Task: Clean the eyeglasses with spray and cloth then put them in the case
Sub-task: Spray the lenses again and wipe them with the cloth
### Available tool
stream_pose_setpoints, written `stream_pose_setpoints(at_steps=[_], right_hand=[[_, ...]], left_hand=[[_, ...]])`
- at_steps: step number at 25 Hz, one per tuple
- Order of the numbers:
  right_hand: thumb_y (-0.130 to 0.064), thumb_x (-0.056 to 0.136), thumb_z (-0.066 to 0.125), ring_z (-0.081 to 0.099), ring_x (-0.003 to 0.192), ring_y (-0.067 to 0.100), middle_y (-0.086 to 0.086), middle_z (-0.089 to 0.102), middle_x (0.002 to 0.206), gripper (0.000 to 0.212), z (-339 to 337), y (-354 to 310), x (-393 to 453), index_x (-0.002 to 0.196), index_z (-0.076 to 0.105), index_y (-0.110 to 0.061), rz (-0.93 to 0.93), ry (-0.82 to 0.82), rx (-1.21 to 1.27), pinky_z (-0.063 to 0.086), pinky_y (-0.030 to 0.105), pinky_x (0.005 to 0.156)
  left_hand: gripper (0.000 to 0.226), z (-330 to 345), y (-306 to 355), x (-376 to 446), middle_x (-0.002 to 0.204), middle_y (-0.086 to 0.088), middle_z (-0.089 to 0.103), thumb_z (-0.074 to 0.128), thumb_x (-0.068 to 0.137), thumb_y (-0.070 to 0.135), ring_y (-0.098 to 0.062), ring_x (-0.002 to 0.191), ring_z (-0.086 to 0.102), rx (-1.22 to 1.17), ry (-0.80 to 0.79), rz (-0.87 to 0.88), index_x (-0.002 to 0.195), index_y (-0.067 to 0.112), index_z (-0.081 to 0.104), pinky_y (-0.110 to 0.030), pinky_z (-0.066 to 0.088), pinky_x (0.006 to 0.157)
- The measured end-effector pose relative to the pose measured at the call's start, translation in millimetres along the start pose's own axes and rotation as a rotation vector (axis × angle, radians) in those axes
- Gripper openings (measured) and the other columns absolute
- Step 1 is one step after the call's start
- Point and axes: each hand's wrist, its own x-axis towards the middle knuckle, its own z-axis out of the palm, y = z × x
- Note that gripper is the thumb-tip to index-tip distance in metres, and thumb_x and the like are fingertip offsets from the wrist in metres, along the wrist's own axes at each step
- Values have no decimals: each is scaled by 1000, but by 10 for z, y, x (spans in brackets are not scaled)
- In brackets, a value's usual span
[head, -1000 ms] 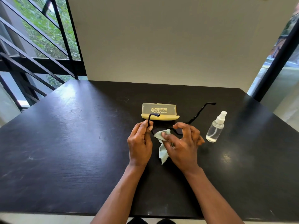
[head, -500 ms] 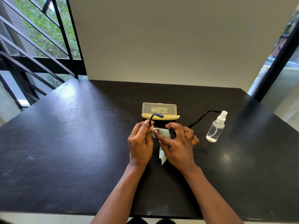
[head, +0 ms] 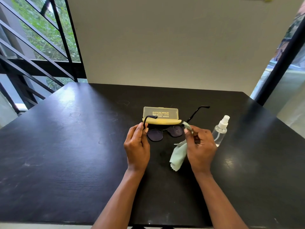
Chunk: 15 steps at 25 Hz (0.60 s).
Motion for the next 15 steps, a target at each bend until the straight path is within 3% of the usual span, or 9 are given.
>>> stream_pose_setpoints(at_steps=[3, 6, 10, 13, 15], right_hand=[[4, 78, 67, 60, 73, 14, 2, 58, 87, 24, 4, 9, 65, 95, 68, -13, 28, -30, 32, 45, 6, 70], [15, 72, 62, 58, 81, 9, 6, 59, 88, 25, 49, 25, 103, 87, 72, -3, -76, -116, -71, 41, 2, 78], [2, 74, 65, 53, 83, 5, 15, 61, 88, 13, 84, -7, 83, 84, 71, 5, -155, -183, -213, 38, 3, 82], [5, 75, 69, 60, 81, 22, 17, 60, 90, 13, 88, 0, 69, 88, 69, 5, -202, -244, -284, 38, 13, 82], [12, 74, 65, 61, 83, 25, 17, 60, 93, 21, 88, 12, 68, 93, 66, 4, -218, -265, -322, 36, 13, 83]], left_hand=[[21, -6, 0, -13, 90, -21, 67, 59, 83, -5, -16, 81, 61, 4, -21, 17, 103, -10, 65, -10, 44, 81], [22, 24, -4, -11, 89, -20, 67, 60, 82, -7, -6, 82, 57, -5, -27, 39, 103, -10, 65, -5, 44, 80], [22, 23, -3, -19, 90, -19, 67, 59, 82, -7, -3, 86, 55, -18, -28, 52, 104, -9, 64, -2, 44, 80], [22, 15, 4, -26, 90, -19, 67, 59, 82, -6, -9, 83, 59, -24, -35, 54, 104, -9, 64, -8, 47, 79], [22, 9, 13, -27, 90, -21, 67, 58, 83, -5, -15, 82, 61, -31, -39, 57, 104, -10, 64, -15, 49, 79]])
